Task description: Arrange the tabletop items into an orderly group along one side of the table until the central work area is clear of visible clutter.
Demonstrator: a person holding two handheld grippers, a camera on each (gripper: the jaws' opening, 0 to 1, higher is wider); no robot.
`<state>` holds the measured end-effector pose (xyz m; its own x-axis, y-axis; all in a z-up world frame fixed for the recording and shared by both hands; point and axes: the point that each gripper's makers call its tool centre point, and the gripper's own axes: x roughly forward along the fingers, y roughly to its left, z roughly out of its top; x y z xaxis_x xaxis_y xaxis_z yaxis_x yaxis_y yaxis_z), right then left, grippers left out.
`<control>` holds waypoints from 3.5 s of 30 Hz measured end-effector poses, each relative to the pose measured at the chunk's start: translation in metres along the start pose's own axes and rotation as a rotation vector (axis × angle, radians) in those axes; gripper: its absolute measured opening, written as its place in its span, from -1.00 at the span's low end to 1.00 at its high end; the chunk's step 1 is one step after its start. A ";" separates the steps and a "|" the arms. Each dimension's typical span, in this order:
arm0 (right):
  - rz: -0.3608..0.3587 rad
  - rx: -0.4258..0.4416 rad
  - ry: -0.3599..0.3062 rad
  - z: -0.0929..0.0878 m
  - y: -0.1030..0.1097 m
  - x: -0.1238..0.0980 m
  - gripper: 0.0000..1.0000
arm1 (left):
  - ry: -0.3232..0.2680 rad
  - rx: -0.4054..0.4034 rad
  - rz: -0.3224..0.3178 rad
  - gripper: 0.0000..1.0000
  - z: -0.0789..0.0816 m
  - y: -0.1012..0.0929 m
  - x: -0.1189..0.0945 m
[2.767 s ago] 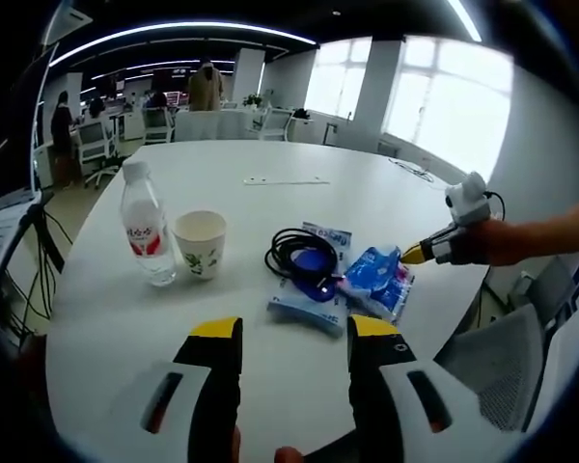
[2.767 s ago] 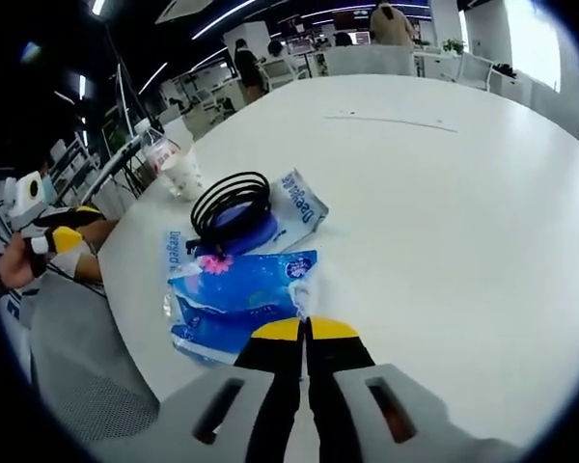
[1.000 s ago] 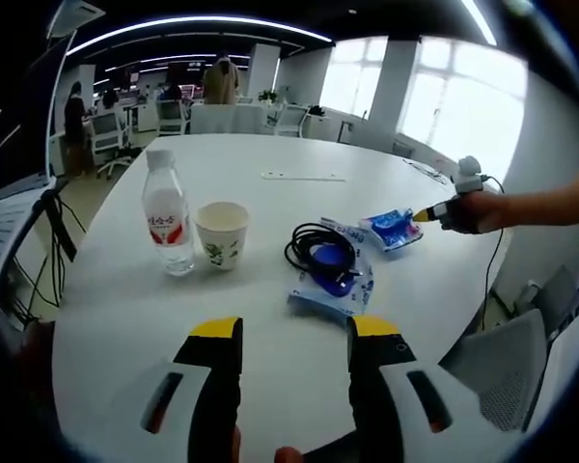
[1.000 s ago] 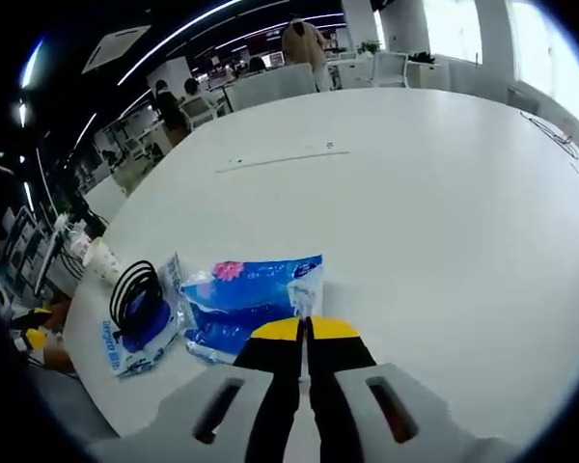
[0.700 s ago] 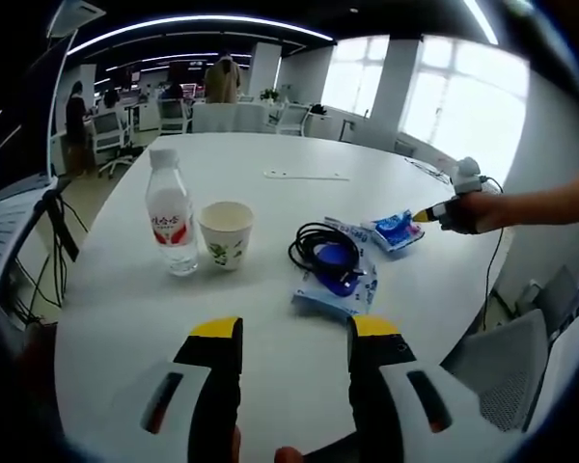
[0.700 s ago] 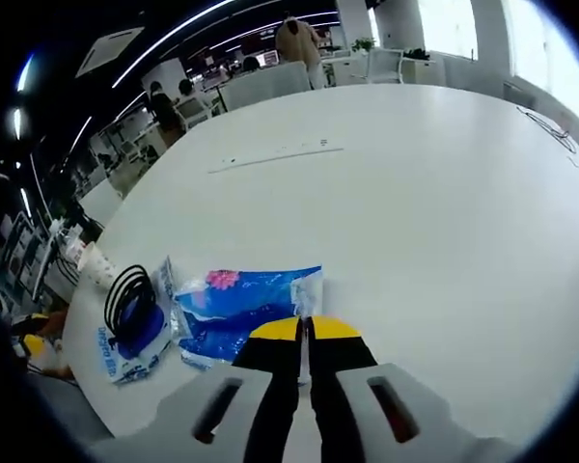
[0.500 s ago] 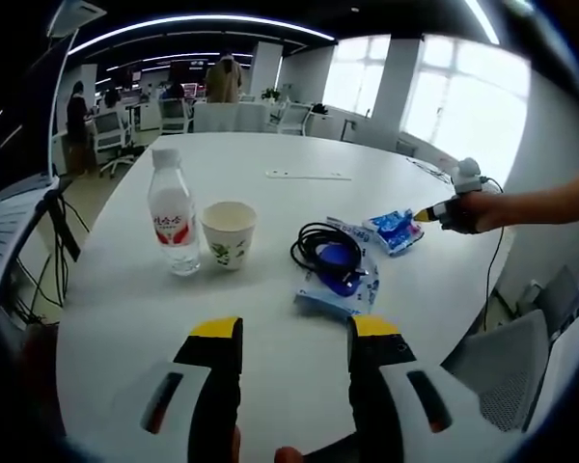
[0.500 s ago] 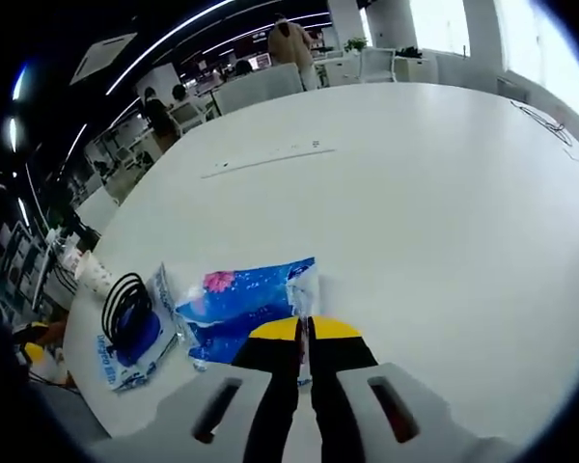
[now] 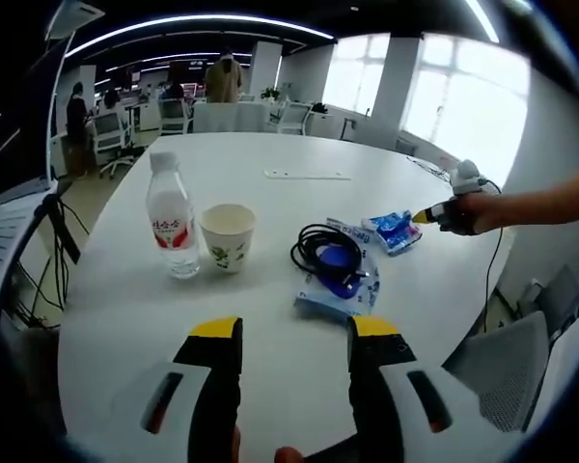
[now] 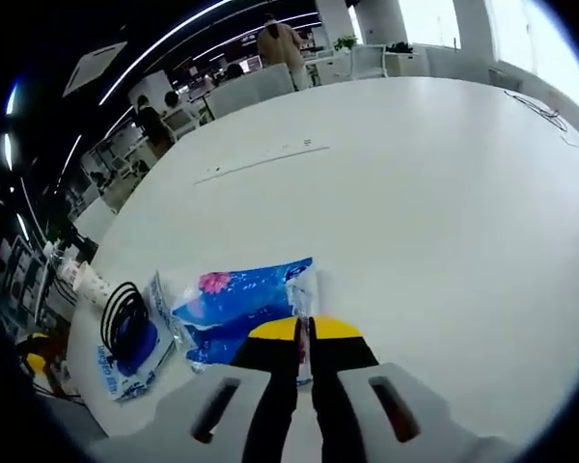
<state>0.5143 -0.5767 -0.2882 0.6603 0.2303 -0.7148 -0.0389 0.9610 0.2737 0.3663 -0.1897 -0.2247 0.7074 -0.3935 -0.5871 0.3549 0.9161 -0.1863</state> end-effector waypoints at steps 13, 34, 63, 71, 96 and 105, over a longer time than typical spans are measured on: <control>0.000 -0.027 0.014 -0.002 0.007 -0.005 -0.85 | -0.007 0.001 -0.004 -0.14 0.002 0.001 0.001; 0.091 -0.232 0.023 -0.002 0.065 -0.003 -0.80 | -0.022 -0.006 -0.012 -0.14 0.000 0.004 -0.001; 0.259 -0.310 0.090 -0.022 0.162 0.029 -0.73 | -0.052 -0.027 -0.019 -0.14 0.002 0.009 -0.001; 0.302 -0.309 0.130 -0.032 0.200 0.051 -0.69 | -0.047 -0.028 -0.031 -0.14 -0.001 0.006 -0.003; 0.255 -0.346 0.255 -0.051 0.208 0.088 -0.66 | -0.039 -0.025 -0.024 -0.14 -0.002 0.016 -0.006; 0.244 -0.283 0.200 -0.051 0.202 0.096 -0.88 | -0.056 -0.035 -0.014 -0.14 0.002 0.017 -0.010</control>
<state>0.5316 -0.3528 -0.3345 0.4486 0.4542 -0.7698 -0.3990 0.8724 0.2822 0.3662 -0.1706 -0.2200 0.7362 -0.4086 -0.5394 0.3439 0.9124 -0.2218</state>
